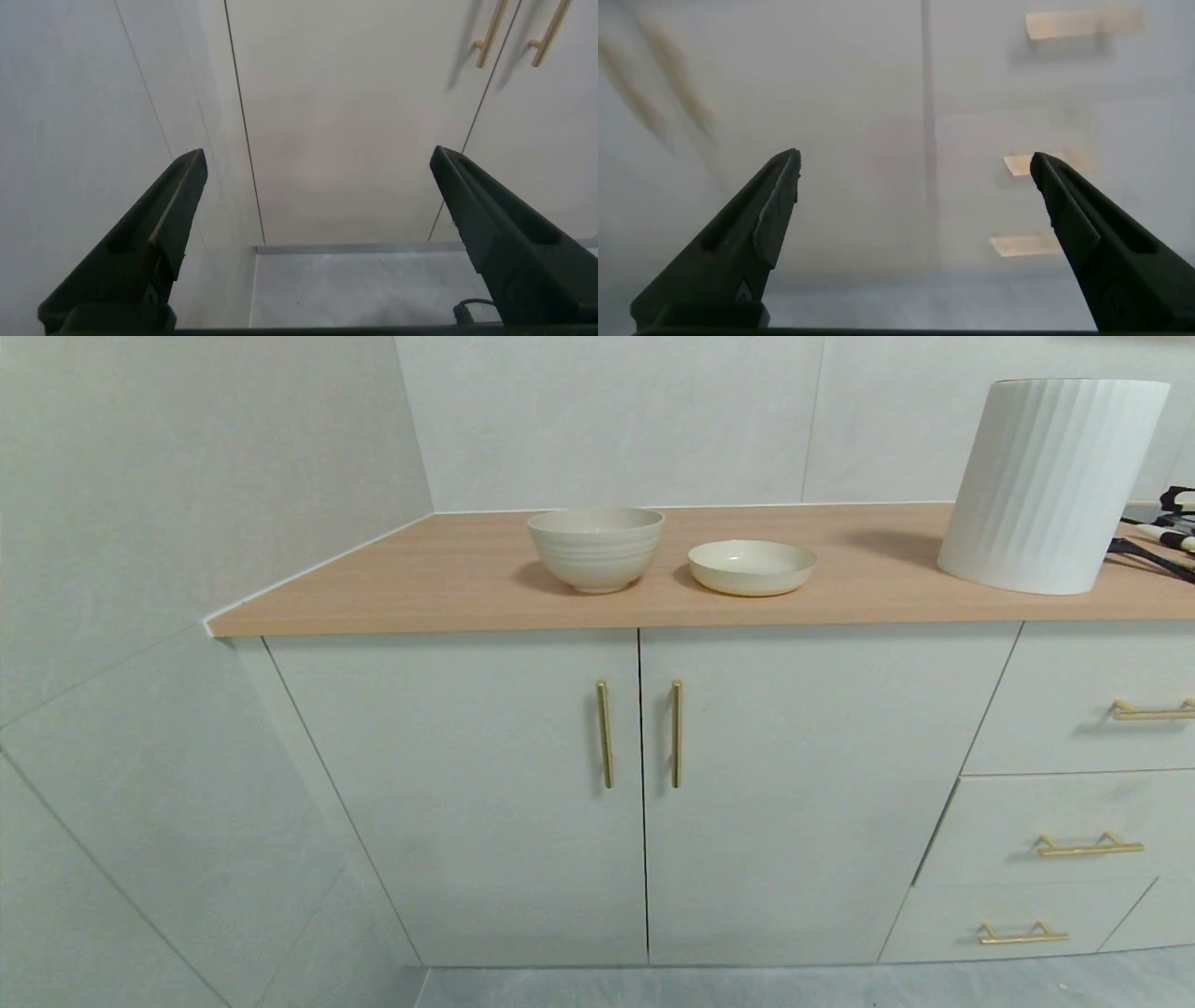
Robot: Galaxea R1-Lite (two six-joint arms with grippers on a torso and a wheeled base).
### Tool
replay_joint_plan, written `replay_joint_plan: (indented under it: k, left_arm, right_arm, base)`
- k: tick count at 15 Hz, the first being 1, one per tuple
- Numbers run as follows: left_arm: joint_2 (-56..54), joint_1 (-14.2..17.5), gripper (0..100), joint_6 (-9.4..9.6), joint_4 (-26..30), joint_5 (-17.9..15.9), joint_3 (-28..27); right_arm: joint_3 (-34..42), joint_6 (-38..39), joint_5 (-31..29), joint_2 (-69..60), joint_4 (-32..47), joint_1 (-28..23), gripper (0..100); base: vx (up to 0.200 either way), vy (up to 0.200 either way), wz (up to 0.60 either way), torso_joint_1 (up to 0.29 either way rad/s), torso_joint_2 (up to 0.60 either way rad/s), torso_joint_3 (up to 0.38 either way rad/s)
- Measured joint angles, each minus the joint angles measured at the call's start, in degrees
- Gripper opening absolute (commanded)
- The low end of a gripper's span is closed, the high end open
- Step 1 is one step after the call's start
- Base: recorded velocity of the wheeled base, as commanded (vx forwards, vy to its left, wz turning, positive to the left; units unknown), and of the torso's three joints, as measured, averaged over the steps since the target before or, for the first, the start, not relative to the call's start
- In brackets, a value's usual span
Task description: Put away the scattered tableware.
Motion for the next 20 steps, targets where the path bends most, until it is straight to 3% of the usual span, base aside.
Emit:
replay_joint_plan:
  k: [3, 7, 12, 15, 17, 20]
  left_arm:
    - [0.0, 0.0, 100, 0.02, 0.0, 0.0, 0.0]
    - [0.0, 0.0, 100, 0.07, 0.0, 0.0, 0.0]
    - [0.0, 0.0, 100, 0.05, 0.0, 0.0, 0.0]
    - [0.0, 0.0, 100, 0.02, 0.0, 0.0, 0.0]
    - [0.0, 0.0, 100, 0.05, 0.0, 0.0, 0.0]
    - [0.0, 0.0, 100, 0.18, 0.0, 0.0, 0.1]
  right_arm:
    - [-2.4, 0.6, 8.5, 3.2, 0.1, 0.2, 100]
    - [-8.2, 0.3, 15.3, 18.0, 0.0, 1.3, 100]
    - [-19.3, 0.3, 16.8, 41.0, -1.5, 8.0, 100]
    - [-24.0, 0.3, 15.8, 54.4, -8.1, 11.5, 100]
    - [-25.6, 0.4, 15.4, 60.5, -13.6, 14.5, 100]
    - [-27.2, 0.5, 15.3, 65.4, -14.5, 20.0, 100]
  base:
    - [0.000, 0.000, 0.00, 0.000, 0.00, 0.000]
    - [0.000, 0.000, 0.00, 0.000, 0.00, 0.000]
    - [0.000, 0.000, 0.00, 0.000, 0.00, 0.000]
    - [0.000, 0.000, 0.00, 0.000, 0.00, 0.000]
    - [0.000, 0.000, 0.00, 0.000, 0.00, 0.000]
    - [0.000, 0.000, 0.00, 0.000, 0.00, 0.000]
